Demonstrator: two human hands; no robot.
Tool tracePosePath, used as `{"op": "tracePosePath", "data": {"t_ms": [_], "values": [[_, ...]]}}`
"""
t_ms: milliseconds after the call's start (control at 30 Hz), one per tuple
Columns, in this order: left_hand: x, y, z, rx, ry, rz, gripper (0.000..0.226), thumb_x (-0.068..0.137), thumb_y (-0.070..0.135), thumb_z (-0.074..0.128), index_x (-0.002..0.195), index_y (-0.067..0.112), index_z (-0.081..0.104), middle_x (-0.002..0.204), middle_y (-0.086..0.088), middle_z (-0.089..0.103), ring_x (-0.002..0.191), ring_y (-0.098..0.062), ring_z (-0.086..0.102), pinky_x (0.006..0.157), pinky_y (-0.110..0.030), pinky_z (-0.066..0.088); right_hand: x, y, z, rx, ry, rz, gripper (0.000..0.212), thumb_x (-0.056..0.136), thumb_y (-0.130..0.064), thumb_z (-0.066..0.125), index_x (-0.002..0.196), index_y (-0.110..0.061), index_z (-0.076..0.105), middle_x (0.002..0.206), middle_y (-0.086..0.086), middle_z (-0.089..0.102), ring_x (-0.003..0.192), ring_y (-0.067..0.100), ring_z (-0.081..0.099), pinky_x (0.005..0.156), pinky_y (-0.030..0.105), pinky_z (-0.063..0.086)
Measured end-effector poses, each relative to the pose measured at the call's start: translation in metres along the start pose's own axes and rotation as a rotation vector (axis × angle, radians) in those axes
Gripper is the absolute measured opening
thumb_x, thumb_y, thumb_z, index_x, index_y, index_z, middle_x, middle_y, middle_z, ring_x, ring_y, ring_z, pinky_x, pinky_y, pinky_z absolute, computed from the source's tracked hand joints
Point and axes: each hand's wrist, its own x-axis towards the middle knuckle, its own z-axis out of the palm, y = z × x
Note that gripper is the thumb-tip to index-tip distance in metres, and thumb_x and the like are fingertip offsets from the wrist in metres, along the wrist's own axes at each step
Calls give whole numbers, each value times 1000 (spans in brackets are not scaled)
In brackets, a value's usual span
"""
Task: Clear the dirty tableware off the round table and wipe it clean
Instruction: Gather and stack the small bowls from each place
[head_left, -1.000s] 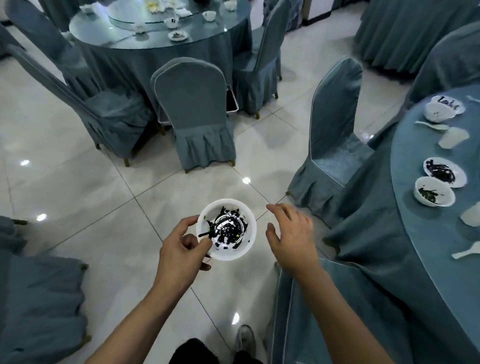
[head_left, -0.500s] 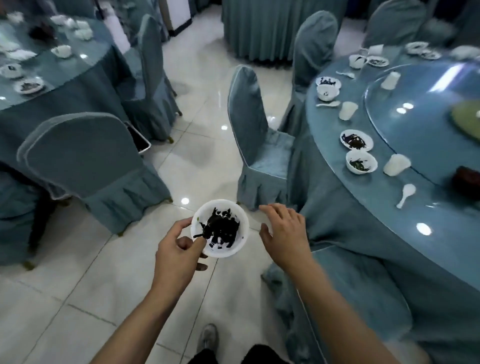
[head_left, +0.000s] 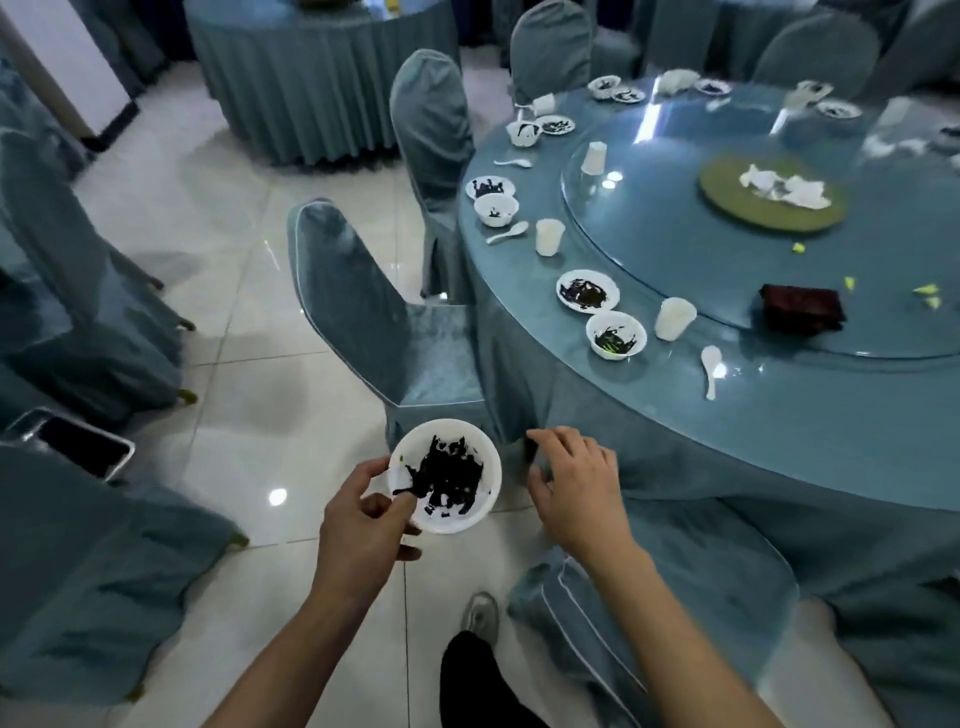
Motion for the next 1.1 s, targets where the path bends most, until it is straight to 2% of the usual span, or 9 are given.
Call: {"op": "tracePosePath", "data": {"t_ms": [167,300,533,633,767,867,967,1100], "values": [[81,39,22,43,-87,17,36,92,3,63,107,36,64,80,-8,74,68,-25,72,59,-45,63,65,16,12,0,-20,99,39,88,-27,63,127,-28,59,121,-5,60,106,22,57,93,41,40],[138,60,41,55,-127,36,35,93,3,62,114,30,64,88,-13,74,67,-27,73,56,-42,61,115,29,15,-30,-37,158,37,89,-29,62,126,-30,57,122,-6,59,108,21,56,95,40,39],[222,76,84,94,-224,-13,34,93,1,61,117,26,63,86,-15,73,66,-35,70,54,-43,61,173,59,21,-66,-32,274,38,90,-29,59,128,-29,57,123,-4,58,108,23,56,95,41,39],[267,82,104,128,-308,-13,32,95,2,60,119,23,62,90,-23,71,62,-30,69,45,-34,56,198,72,27,-85,-56,369,39,90,-30,59,129,-28,58,125,-3,58,111,25,55,96,42,38],[333,89,129,179,-398,-39,33,96,5,59,123,23,60,95,-24,69,64,-29,68,51,-39,60,226,89,37,-145,-164,530,43,91,-32,56,134,-29,53,129,-1,56,115,26,53,98,42,36],[383,94,144,205,-488,-46,34,97,7,57,124,27,58,96,-21,70,73,-35,70,55,-42,61,241,98,45,-164,-216,643,43,93,-32,54,135,-28,52,132,0,56,118,27,52,99,42,37],[421,101,158,220,-558,-63,32,98,7,55,123,27,57,98,-16,69,70,-25,65,55,-38,60,252,106,54,-161,-216,766,43,92,-30,55,135,-27,53,132,2,56,120,27,52,99,42,38],[466,102,179,234,-599,-75,31,99,3,55,118,27,54,95,-10,64,70,-21,61,53,-37,60,261,116,60,-153,-174,965,43,92,-30,54,136,-27,52,128,7,57,117,31,54,99,44,39]]}}
